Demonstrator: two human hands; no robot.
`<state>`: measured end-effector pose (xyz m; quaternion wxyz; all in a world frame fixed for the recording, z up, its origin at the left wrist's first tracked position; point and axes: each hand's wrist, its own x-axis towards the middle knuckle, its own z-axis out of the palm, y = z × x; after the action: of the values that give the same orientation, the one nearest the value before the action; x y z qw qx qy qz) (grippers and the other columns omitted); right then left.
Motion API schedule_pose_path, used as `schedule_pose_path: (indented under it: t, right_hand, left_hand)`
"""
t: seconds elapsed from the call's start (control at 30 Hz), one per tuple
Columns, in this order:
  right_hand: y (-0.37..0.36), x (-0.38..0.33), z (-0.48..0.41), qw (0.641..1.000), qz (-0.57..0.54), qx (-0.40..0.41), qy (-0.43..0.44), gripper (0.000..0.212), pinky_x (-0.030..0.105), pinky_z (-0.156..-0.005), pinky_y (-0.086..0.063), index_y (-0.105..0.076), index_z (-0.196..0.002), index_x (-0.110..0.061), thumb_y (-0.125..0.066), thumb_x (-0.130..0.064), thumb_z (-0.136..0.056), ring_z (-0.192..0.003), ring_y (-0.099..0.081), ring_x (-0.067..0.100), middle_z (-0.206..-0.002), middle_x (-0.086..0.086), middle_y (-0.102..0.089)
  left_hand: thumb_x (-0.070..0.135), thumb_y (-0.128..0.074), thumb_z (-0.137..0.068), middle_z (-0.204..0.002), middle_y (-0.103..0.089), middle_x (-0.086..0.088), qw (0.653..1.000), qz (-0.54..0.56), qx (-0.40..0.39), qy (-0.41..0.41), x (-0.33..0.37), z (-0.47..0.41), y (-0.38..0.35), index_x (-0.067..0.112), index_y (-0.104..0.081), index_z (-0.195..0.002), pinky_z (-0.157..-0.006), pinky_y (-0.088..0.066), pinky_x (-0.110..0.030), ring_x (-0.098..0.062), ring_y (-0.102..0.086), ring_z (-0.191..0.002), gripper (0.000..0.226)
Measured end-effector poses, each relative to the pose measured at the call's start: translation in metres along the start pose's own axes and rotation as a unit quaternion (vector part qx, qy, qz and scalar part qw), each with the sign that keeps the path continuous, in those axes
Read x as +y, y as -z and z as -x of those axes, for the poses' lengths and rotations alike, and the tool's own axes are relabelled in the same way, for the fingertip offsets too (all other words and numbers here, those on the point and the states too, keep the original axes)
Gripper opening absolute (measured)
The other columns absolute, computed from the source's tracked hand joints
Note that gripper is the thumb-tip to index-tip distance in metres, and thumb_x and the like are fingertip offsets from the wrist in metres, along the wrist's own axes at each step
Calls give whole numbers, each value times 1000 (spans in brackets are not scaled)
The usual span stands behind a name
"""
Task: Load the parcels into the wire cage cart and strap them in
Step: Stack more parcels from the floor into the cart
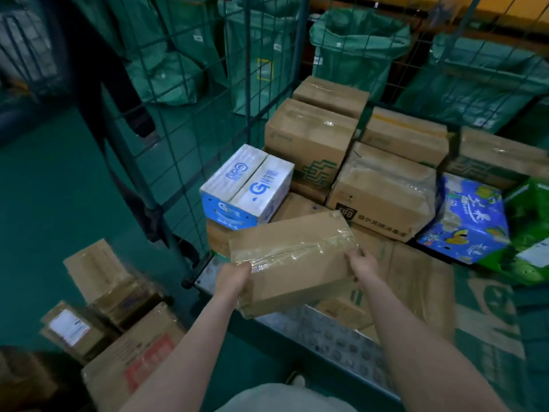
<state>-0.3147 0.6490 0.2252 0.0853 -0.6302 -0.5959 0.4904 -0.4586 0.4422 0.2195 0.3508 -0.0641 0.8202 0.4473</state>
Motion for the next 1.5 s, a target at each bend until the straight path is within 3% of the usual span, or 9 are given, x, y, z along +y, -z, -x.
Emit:
schedule_pose_path:
  t: [0.4,0.57,0.7,0.87,1.03,1.17,1.3,1.4,1.5]
  right_hand:
    - [22,-46,-83,997,32,-54,42,58,39,-112,-28,-33,-146,-22,-57,-24,-93,-135,-36,27,-149,4,-38]
    - [0,-78,-110,991,6,-69,111,66,38,-111,-29,-34,-146,-28,-59,-8,-89,-136,-33,30,-152,12,-27]
    - [-38,-70,-118,986,-31,-159,34,104,44,-116,-21,9,-151,-22,-68,-5,-83,-143,-19,28,-158,8,-10]
    - [-75,-32,-110,978,52,-200,-14,98,35,-115,-24,13,-150,-14,-64,-16,-89,-141,-25,27,-158,10,-12]
    - [-82,-37,-125,977,76,-197,16,90,38,-109,-37,12,-150,-31,-51,-1,-93,-131,-42,28,-154,7,-26]
    - [-83,-41,-140,982,63,-175,28,87,31,-105,-39,8,-150,-32,-46,4,-93,-128,-45,27,-152,6,-32]
    - [-85,-52,-157,980,90,-170,41,86,27,-107,-34,7,-151,-28,-43,9,-91,-134,-38,26,-155,5,-25]
    - [-87,-53,-159,976,125,-166,62,84,36,-116,-26,6,-151,-21,-43,10,-91,-141,-28,26,-158,3,-15]
    - [-86,-50,-160,973,135,-175,74,86,37,-114,-30,5,-152,-20,-47,9,-89,-140,-29,23,-158,1,-16]
  left_hand:
    - [9,-51,-85,-84,-53,-13,994,69,27,83,33,-9,-72,9,-49,-69,-65,-38,-31,-26,-51,-76,16]
    - [8,-50,-88,-78,-49,-6,988,111,0,106,49,-21,-77,11,-46,-73,-58,-34,-28,-17,-44,-65,16]
    - [11,-48,-92,-98,-49,-5,980,125,-81,130,63,-40,-94,9,-52,-96,-75,-40,-31,-18,-50,-88,5]
    - [12,-48,-92,-109,-45,-6,978,88,-106,158,75,-60,-101,12,-47,-105,-84,-37,-34,-22,-49,-100,13]
    - [7,-43,-90,-78,-43,-6,965,146,-97,196,79,-79,-100,11,-44,-93,-58,-32,-28,-15,-52,-60,5]
    - [11,-54,-89,-103,-42,-8,966,138,-105,192,90,-84,-107,12,-46,-102,-80,-42,-35,-22,-47,-90,15]
    - [11,-51,-90,-108,-47,-13,959,171,-129,185,115,-98,-113,12,-37,-112,-60,-45,-29,-19,-50,-69,26]
    - [17,-60,-76,-142,-31,-15,958,187,-117,183,124,-102,-117,12,-36,-129,-88,-49,-42,-34,-55,-107,58]
    - [24,-63,-58,-147,-29,-15,956,193,-118,187,115,-106,-124,12,-31,-139,-104,-37,-53,-37,-41,-131,87]
